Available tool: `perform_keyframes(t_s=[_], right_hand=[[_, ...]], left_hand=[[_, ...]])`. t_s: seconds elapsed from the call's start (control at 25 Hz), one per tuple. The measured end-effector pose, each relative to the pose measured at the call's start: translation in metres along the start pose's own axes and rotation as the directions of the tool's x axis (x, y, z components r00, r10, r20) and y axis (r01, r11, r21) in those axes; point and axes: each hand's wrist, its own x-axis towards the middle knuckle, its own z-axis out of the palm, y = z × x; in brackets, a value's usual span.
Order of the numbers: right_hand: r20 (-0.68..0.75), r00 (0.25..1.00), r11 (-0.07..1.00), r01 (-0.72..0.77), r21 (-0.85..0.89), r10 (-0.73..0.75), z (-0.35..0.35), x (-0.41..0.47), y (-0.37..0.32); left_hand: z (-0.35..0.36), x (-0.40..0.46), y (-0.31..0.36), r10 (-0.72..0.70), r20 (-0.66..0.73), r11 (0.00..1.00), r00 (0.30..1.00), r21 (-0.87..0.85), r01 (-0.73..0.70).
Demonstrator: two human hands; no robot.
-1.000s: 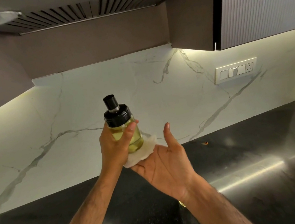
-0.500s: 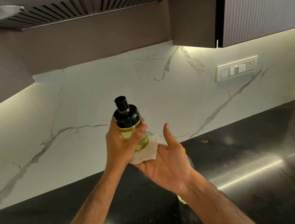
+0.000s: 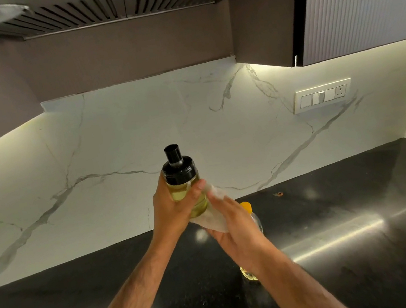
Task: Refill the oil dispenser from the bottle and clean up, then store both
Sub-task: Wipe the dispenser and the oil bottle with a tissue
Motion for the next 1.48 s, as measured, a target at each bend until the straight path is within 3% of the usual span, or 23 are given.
perform_keyframes(t_s=[0.08,0.24,0.32,0.48,0.6,0.72,0.8,0.92,0.96,1.0,1.08,1.12,1.16,1.28,1.32,1.4,1.48], right_hand=[[-0.100,0.993,0.978,0.036,-0.204,-0.058,-0.013,0.001,0.004],[-0.161,0.978,0.932,0.066,-0.357,-0.131,-0.020,-0.003,-0.031],[-0.202,0.941,0.865,0.146,-0.481,-0.271,-0.014,0.002,-0.052],[-0.079,0.871,0.680,0.318,-0.660,-0.485,0.017,0.009,-0.068],[0.102,0.887,0.595,0.384,-0.706,-0.451,0.040,0.004,-0.053],[0.163,0.871,0.500,0.409,-0.763,-0.463,0.044,-0.003,-0.035],[0.211,0.851,0.339,0.403,-0.850,-0.482,0.042,-0.006,-0.027],[0.380,0.742,-0.085,0.404,-0.911,-0.552,0.042,-0.008,-0.019],[0.399,0.726,-0.097,0.421,-0.902,-0.560,0.040,-0.008,-0.021],[0.373,0.743,-0.004,0.447,-0.895,-0.556,0.040,-0.009,-0.028],[0.279,0.799,0.343,0.505,-0.792,-0.532,0.035,-0.005,-0.046],[0.248,0.822,0.452,0.504,-0.736,-0.512,0.033,-0.002,-0.055],[0.234,0.843,0.471,0.476,-0.743,-0.485,0.032,0.001,-0.062],[0.270,0.880,0.267,0.389,-0.882,-0.390,0.031,0.015,-0.073],[0.272,0.894,0.245,0.370,-0.896,-0.356,0.032,0.019,-0.075],[0.267,0.909,0.257,0.354,-0.899,-0.319,0.035,0.022,-0.079],[0.248,0.893,0.277,0.363,-0.890,-0.375,0.037,0.019,-0.078]], left_hand=[[-0.003,0.002,-0.001,-0.009,-0.016,1.000,1.000,0.009,0.009],[-0.008,0.001,-0.001,-0.013,-0.037,1.000,0.999,0.005,0.013],[-0.007,0.002,-0.001,-0.017,-0.026,1.000,1.000,0.004,0.017],[0.003,0.001,0.002,-0.023,0.008,0.999,1.000,0.033,0.023],[0.010,0.002,0.003,0.002,0.005,0.998,1.000,0.067,-0.003],[0.009,0.005,0.004,0.008,-0.013,0.997,1.000,0.073,-0.007],[0.006,0.003,0.006,0.019,-0.014,0.998,1.000,0.056,-0.018],[0.003,-0.001,0.006,-0.006,-0.015,1.000,1.000,-0.023,0.006],[0.002,-0.002,0.004,-0.003,-0.004,1.000,1.000,-0.018,0.003],[0.001,-0.002,0.005,0.007,0.013,1.000,1.000,-0.001,-0.007],[-0.001,0.000,0.006,0.003,0.031,1.000,0.999,0.002,-0.003],[-0.002,0.001,0.009,0.001,0.036,1.000,0.999,0.006,-0.002],[-0.002,0.001,0.012,0.002,0.040,1.000,0.999,0.011,-0.002],[0.004,0.001,0.018,-0.009,0.030,1.000,1.000,-0.029,0.010],[0.006,0.001,0.018,-0.014,0.020,0.998,1.000,-0.054,0.015],[0.010,0.002,0.018,-0.011,0.010,0.996,1.000,-0.088,0.012],[0.009,0.002,0.020,0.007,0.012,0.998,1.000,-0.058,-0.006]])
